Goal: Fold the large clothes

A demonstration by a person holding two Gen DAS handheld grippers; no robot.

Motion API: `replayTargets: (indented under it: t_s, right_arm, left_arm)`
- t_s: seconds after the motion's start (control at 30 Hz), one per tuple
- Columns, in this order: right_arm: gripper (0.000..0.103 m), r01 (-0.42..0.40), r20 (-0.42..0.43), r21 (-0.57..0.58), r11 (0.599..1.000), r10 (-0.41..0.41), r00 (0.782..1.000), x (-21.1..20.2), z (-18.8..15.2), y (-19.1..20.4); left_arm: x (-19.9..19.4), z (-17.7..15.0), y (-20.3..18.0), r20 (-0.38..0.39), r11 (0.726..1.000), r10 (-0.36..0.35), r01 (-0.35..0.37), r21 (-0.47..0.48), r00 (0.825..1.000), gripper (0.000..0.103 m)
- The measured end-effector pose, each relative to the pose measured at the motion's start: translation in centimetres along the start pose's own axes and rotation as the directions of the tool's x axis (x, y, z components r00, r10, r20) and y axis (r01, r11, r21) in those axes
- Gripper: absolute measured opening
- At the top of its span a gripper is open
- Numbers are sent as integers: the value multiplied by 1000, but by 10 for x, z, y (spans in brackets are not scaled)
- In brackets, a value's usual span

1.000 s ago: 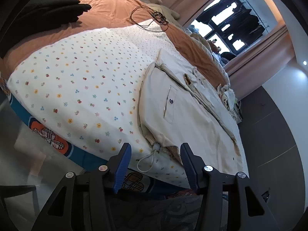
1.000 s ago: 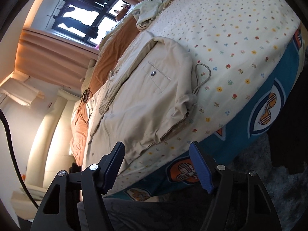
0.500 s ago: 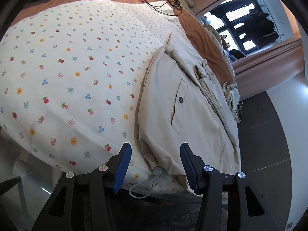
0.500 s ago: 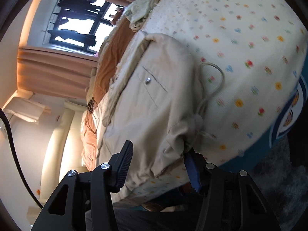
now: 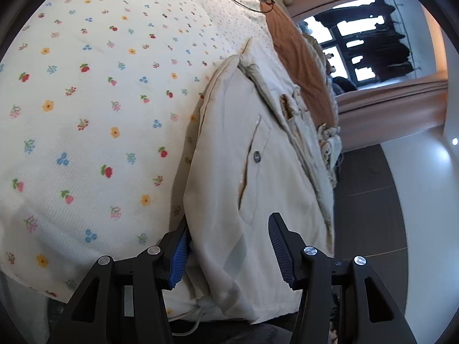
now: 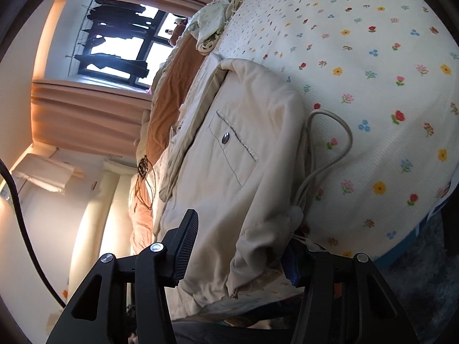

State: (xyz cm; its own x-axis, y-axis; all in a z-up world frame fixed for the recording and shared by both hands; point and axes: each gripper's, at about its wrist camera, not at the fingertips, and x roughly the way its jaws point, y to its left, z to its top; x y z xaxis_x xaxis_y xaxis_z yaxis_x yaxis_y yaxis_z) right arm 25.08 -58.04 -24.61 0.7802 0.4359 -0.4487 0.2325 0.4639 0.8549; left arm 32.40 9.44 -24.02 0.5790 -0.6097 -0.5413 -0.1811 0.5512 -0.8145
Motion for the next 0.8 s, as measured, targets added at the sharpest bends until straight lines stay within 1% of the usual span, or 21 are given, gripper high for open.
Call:
replayTargets:
  t_s: [0.07,0.1,0.13,0.17,0.23,0.3,0.37,0.5,0.53,0.57,0.6,0.63,0.67,0.7,0.73,0.8]
  right_arm:
    - [55,-37,9,14,999,37,999,2,1,1]
    - [55,-70,19,17,997,69,997,2,2,2]
    - [55,-86,26,15,996,86,996,2,3,2]
    - [55,-84,29,11,996,83,996,2,5,3]
    - [55,-49,28,6,999,49,998,8,6,4]
    - [55,-27,22,9,1000,26,999,15,6,4]
    - [55,-8,21,-1,1000,8,1000,18,5,5]
    - [55,58,18,-36,998,-58,998,25,6,15]
    - [55,68,20,-36,997,-67,998,25,6,17]
    - [55,74,23,-36,997,-73,997,24,6,17]
    - [49,87,29,-38,995,-86,996,24,5,18]
    - [42,104,34,-39,994,-103,994,23,5,18]
    - [25,120,37,-35,992,-118,992,21,3,15]
    - [14,126,38,-22,992,-125,991,18,3,12]
    - [13,118,42,-9,993,-117,992,15,2,10]
    - [8,99,67,-8,995,-98,993,5,0,10]
  left_arm:
    - [-4,0,-5,8,997,-69,68,24,998,54]
    - [-5,-1,-7,5,996,-79,79,40,997,54]
    - [-4,-2,-8,-1,996,-67,67,52,998,54]
    - [-2,-3,-9,-11,998,-33,33,60,999,54]
    - [3,-6,-6,-31,998,20,-18,59,999,54]
    - [8,-10,-4,-43,998,44,-42,54,998,54]
    - [10,-14,-8,-36,996,57,-54,68,998,54]
    - [11,-25,-13,-43,993,87,-83,89,995,53]
    - [11,-27,-14,-40,991,95,-91,99,995,50]
    - [9,-29,-13,-35,989,110,-106,102,993,41]
    - [9,-29,-11,-29,988,126,-122,96,992,34]
    - [7,-29,-6,-24,989,133,-130,76,991,24]
    - [7,-28,-1,-22,991,122,-121,49,992,16]
    - [7,-28,2,-23,993,112,-111,32,993,14]
    - [5,-29,2,-19,993,113,-112,34,993,13]
    - [-3,-31,-5,10,991,118,-119,59,993,12]
